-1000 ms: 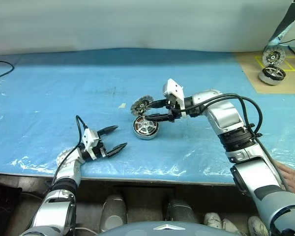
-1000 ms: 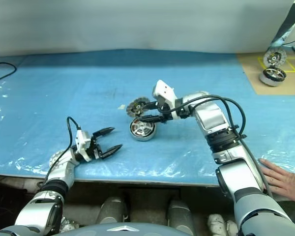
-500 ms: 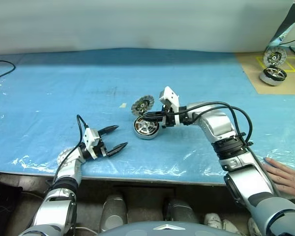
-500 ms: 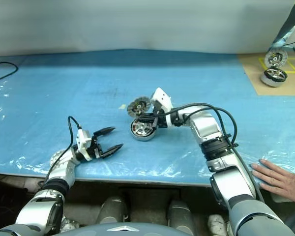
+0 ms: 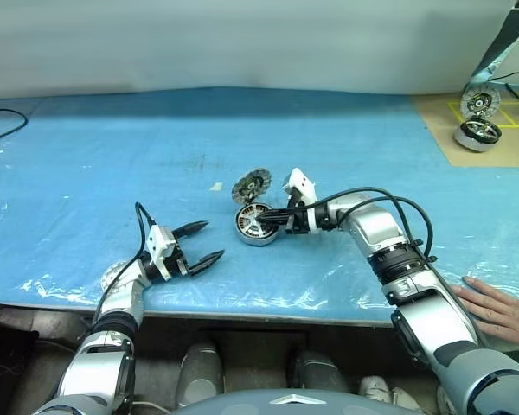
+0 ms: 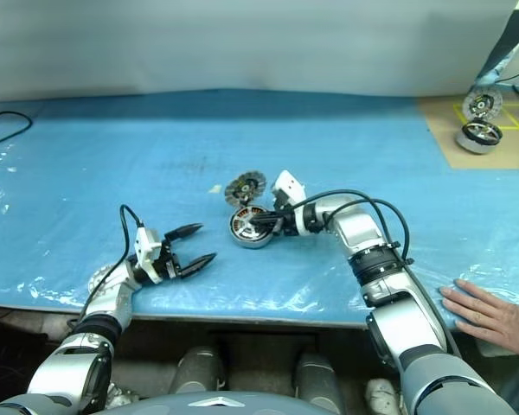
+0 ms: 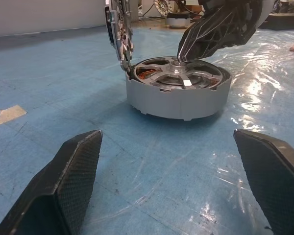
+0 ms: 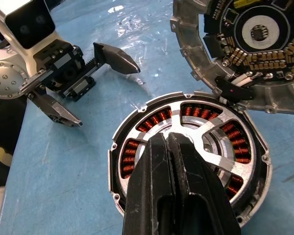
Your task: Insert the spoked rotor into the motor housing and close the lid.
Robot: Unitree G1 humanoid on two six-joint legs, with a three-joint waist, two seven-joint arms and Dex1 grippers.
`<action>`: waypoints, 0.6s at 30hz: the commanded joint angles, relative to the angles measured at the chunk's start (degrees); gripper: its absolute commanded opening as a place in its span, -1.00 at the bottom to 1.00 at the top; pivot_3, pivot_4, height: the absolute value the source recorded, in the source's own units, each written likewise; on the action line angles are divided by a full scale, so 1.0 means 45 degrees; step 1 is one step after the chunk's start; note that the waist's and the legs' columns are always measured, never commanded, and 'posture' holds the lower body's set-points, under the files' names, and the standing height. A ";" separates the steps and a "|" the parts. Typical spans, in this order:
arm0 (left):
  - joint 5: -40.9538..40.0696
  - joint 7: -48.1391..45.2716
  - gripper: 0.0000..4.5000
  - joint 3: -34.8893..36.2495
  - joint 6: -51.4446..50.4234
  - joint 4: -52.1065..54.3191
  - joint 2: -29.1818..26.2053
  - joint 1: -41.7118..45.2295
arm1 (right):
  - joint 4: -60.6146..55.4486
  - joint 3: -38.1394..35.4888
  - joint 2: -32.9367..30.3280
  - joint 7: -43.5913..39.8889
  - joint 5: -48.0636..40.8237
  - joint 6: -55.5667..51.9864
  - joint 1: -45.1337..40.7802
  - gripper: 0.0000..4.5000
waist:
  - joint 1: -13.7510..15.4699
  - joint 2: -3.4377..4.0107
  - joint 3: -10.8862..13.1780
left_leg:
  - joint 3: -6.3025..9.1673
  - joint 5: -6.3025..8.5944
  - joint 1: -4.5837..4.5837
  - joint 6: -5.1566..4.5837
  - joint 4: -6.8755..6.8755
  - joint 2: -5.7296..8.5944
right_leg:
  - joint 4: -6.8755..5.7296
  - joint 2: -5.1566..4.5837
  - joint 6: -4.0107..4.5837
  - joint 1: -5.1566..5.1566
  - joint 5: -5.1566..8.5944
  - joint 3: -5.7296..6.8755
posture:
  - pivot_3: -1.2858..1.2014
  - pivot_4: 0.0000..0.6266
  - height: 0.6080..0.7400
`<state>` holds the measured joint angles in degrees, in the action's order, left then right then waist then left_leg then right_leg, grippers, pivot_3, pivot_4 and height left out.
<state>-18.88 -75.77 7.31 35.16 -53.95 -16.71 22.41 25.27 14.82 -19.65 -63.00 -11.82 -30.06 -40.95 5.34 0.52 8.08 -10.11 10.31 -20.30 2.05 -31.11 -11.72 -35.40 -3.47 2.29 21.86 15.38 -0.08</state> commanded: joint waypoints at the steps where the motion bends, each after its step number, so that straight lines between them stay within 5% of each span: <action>1: 0.0226 -0.0064 1.00 -0.0087 -0.0161 -0.0516 0.0016 -0.0334 | 0.0684 -0.0546 -0.0014 -0.0089 -0.0513 -0.1213 0.0174 -0.96 | 0.0005 -0.0003 0.0000 | -0.0001 0.0001 0.0011 -0.0001 0.0007 0.0000 | 0.0005 0.0000 0.0001 -0.0009 0.0001 -0.0001 | 0.03 -0.52 1.00; 8: 0.0236 -0.0102 1.00 -0.0080 -0.0231 -0.0567 0.0012 -0.0278 | -0.0638 -0.1635 0.0339 -0.0095 -0.1872 -0.2281 -0.0040 -0.96 | 0.0008 0.0009 0.0007 | -0.0006 -0.0002 -0.0060 0.0000 0.0036 -0.0005 | 0.0012 0.0012 0.0005 0.0073 -0.0002 0.0004 | 0.03 -0.52 1.00; 18: 0.0272 -0.0038 1.00 -0.0062 -0.0246 -0.0694 0.0003 -0.0160 | 0.0391 -0.0351 0.0371 0.0655 -0.0023 -0.0531 -0.0015 -0.96 | 0.0004 0.0011 0.0005 | -0.0006 -0.0003 -0.0054 0.0006 0.0033 -0.0008 | 0.0010 0.0011 0.0004 0.0069 0.0000 0.0005 | 0.03 -0.52 1.00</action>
<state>-18.90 -76.42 7.36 35.19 -54.41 -16.72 22.66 27.21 12.32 -17.87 -59.83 -12.83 -32.37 -41.33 5.35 0.56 8.11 -10.13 10.30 -20.50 2.07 -30.96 -11.75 -35.35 -3.43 2.30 22.13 15.38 -0.05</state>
